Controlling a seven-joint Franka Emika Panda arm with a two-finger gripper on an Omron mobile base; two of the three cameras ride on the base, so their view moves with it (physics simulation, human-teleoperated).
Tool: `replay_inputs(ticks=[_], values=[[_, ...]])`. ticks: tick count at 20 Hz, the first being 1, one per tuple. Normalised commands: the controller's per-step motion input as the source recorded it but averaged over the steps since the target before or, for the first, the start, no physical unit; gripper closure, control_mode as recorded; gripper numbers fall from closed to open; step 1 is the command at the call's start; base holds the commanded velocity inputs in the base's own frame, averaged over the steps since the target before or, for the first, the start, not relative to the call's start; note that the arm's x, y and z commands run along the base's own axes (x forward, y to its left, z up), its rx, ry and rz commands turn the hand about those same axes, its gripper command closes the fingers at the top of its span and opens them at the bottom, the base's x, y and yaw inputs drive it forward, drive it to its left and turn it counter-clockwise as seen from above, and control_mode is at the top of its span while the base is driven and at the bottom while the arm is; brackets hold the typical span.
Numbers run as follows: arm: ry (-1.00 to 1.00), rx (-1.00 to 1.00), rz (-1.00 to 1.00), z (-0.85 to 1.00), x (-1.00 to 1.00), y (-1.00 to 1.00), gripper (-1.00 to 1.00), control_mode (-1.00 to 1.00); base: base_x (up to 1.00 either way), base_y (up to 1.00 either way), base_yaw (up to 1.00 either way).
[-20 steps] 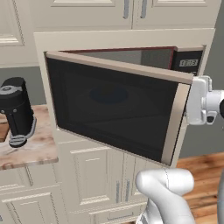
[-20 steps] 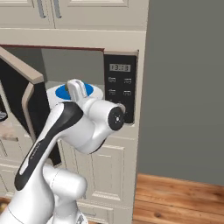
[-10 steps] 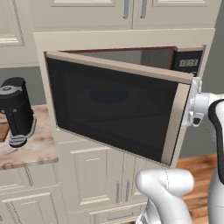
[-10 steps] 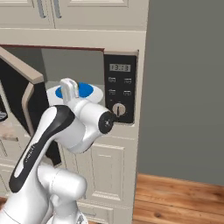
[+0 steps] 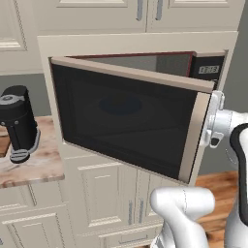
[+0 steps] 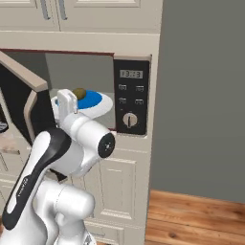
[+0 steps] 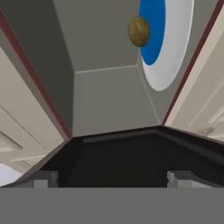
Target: Retrieve the reheated potato from the microwave, then place the potato, cheese, and condiment on the cutting board.
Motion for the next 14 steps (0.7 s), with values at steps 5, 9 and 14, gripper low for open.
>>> replay_inputs(ticks=[5,9,14], values=[[0.00,0.06,0.04,0.19,-0.73,0.01,-1.00,-1.00,0.00,0.00,0.00],[0.00,0.01,0.07,0.20,-0.76,0.07,-1.00,-1.00,0.00,0.00,0.00],[0.00,0.00,0.11,0.04,-0.42,0.36,-1.00,-1.00,0.00,0.00,0.00]])
